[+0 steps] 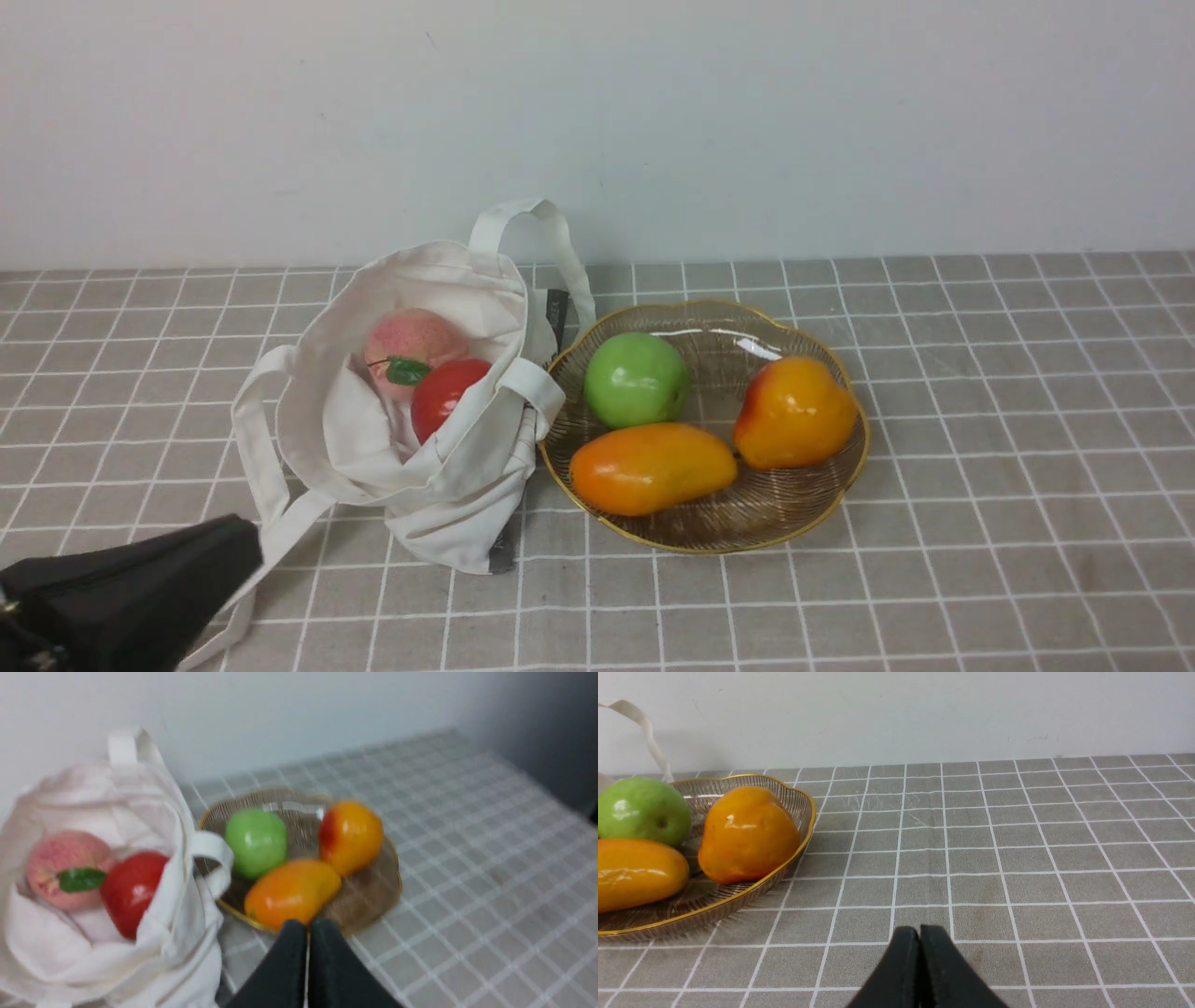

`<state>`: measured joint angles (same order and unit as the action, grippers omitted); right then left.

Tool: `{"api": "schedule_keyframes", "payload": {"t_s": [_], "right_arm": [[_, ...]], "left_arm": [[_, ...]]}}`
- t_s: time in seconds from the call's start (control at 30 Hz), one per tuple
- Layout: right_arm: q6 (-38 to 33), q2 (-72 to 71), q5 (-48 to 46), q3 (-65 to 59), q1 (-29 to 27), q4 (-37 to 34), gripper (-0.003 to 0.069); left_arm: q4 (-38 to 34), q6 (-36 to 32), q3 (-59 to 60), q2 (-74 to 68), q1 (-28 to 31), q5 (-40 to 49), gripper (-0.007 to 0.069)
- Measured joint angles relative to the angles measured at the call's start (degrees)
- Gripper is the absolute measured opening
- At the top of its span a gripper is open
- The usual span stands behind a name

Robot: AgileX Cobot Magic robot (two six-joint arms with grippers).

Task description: Take the fruit out of the bag on the grey coffee tablecloth and place them on the plate.

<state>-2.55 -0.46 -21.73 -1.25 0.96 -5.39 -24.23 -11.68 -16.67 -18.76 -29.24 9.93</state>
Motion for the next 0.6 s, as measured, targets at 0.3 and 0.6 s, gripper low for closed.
{"api": "schedule_keyframes", "payload": {"t_s": [0.3,0.6], "right_arm": [[0.0,0.0,0.0,0.0,0.0,0.0,-0.0015],[0.0,0.0,0.0,0.0,0.0,0.0,-0.0015]], "left_arm": [[-8.12,0.0,14.26,15.42,0.0,-16.93,-0.0008],[-8.45,-0.18,18.12,15.9,0.0,-17.4,-0.0008]]}}
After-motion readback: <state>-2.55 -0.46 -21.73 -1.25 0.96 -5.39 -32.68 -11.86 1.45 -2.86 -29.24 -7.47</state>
